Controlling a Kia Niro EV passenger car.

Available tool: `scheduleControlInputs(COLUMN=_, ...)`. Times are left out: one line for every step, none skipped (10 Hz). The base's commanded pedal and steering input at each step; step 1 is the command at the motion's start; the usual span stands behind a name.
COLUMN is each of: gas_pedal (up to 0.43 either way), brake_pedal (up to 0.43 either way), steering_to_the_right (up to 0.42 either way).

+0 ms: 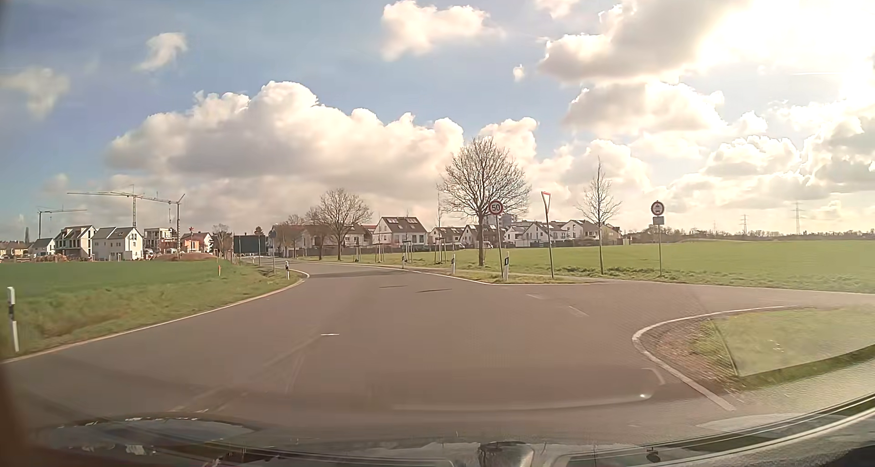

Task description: Follow the waypoints while adhering to traffic rules and regulations

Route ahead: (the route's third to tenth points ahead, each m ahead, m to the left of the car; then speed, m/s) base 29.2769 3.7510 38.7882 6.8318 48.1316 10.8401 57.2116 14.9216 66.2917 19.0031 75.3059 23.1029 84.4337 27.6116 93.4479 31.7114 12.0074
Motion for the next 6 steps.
scheduleControlInputs(gas_pedal=0.248, brake_pedal=0.000, steering_to_the_right=-0.015)
scheduleControlInputs(gas_pedal=0.248, brake_pedal=0.000, steering_to_the_right=-0.021)
scheduleControlInputs(gas_pedal=0.248, brake_pedal=0.000, steering_to_the_right=-0.025)
scheduleControlInputs(gas_pedal=0.248, brake_pedal=0.000, steering_to_the_right=-0.028)
scheduleControlInputs(gas_pedal=0.248, brake_pedal=0.000, steering_to_the_right=-0.030)
scheduleControlInputs(gas_pedal=0.248, brake_pedal=0.000, steering_to_the_right=-0.032)
